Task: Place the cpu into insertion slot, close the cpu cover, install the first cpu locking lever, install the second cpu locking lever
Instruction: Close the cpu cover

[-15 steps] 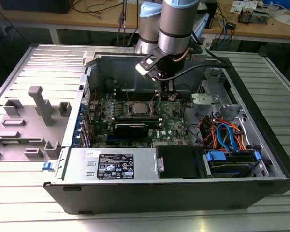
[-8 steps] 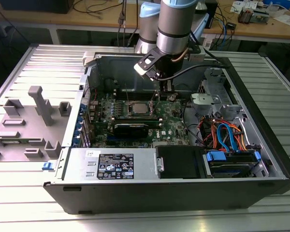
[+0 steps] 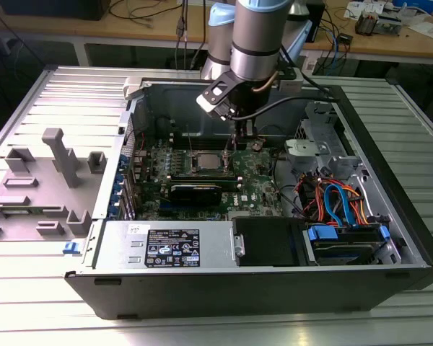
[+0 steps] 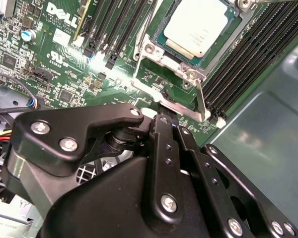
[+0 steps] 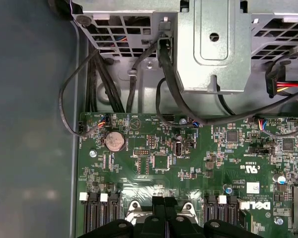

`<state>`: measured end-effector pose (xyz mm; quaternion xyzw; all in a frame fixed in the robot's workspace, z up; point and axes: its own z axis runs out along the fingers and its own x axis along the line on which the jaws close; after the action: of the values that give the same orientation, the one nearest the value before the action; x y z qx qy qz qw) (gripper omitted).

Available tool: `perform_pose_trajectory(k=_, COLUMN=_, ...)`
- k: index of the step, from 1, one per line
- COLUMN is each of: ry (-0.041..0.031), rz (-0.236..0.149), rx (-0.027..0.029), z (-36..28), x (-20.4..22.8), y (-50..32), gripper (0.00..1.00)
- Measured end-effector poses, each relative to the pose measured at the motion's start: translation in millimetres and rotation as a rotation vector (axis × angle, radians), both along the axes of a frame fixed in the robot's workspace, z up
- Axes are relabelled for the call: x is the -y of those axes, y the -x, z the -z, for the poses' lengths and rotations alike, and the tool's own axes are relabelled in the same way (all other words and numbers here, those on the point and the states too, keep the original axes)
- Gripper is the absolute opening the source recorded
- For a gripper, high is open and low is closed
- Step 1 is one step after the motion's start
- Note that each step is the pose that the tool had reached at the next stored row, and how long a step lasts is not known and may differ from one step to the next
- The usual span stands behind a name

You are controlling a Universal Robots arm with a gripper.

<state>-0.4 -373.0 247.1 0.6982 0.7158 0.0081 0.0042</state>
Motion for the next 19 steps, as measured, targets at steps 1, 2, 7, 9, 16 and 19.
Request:
perform_pose_trajectory(k=1, ry=0.0000, rz=0.000, rx=0.0001, z=0.0, x=0.0, y=0.6, gripper=0.11)
perform_pose_trajectory(k=2, ry=0.0000, rz=0.000, rx=0.0000, z=0.0, x=0.0, y=1.3, gripper=0.11)
perform_pose_trajectory(k=7, ry=0.0001, rz=0.000, rx=0.0000, z=0.0, x=0.0, y=4.0, gripper=0.11)
perform_pose_trajectory(k=9, ry=0.0000, rz=0.000, rx=0.0000, z=0.0, x=0.0, y=4.9, gripper=0.11)
perform_pose_trajectory(k=16, ry=0.0000, rz=0.000, rx=0.0001, z=0.0, x=0.0, y=8.5, gripper=0.11)
perform_pose_trajectory(k=19, ry=0.0000, rz=0.000, rx=0.0000, z=0.0, x=0.0, y=9.2, gripper=0.11)
